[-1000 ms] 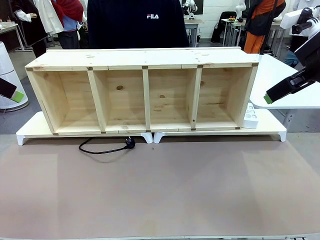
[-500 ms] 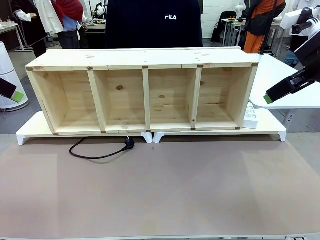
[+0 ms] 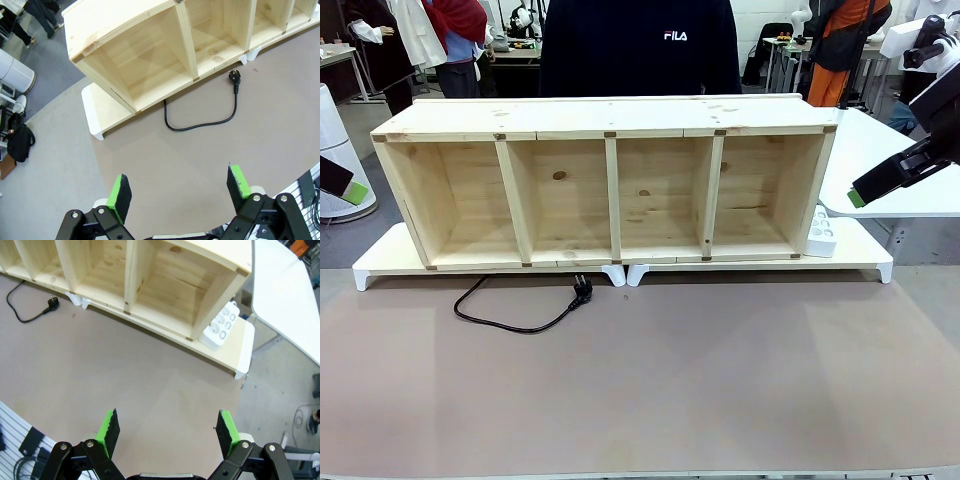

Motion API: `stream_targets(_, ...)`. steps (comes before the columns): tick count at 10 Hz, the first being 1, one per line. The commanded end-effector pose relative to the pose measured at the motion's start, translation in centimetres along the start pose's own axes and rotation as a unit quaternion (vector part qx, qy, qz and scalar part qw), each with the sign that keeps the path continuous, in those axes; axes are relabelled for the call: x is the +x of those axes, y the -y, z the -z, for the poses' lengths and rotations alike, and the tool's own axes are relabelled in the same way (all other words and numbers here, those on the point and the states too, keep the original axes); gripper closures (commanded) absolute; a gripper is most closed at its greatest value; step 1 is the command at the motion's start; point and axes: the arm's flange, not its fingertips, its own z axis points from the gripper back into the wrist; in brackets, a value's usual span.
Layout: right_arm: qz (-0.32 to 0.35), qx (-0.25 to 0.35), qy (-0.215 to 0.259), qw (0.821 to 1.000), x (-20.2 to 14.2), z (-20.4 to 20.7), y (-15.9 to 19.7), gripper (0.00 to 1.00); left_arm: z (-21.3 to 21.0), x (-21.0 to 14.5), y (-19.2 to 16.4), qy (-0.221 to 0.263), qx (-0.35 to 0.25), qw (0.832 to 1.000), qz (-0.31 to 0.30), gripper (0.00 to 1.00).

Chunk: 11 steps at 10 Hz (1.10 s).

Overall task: Perform cable management.
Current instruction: When the cord part of the Power Cable appears at the lower middle area of the table and stops, grasp the cord part of the Power Cable.

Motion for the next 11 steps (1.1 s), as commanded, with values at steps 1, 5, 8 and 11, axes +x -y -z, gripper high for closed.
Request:
stream_targets(1, 0.000, -0.001, -0.001, 1.000, 0.01, 0.05, 0.04, 0.00, -0.03, -0.01, -0.01, 0.000, -0.001, 1.000, -0.002, 0.00)
stream_targets(5, 0.000, -0.001, -0.001, 1.000, 0.01, 0.05, 0.04, 0.00, -0.03, -0.01, -0.01, 0.000, -0.001, 1.000, -0.002, 0.00)
stream_targets(8, 0.000, -0.001, -0.001, 1.000, 0.01, 0.05, 0.04, 0.00, -0.03, -0.01, -0.01, 0.000, -0.001, 1.000, -0.002, 0.00)
stream_targets(11, 0.000, -0.001, -0.001, 1.000, 0.01, 0.05, 0.04, 0.00, -0.03, -0.01, -0.01, 0.000, -0.001, 1.000, -0.002, 0.00)
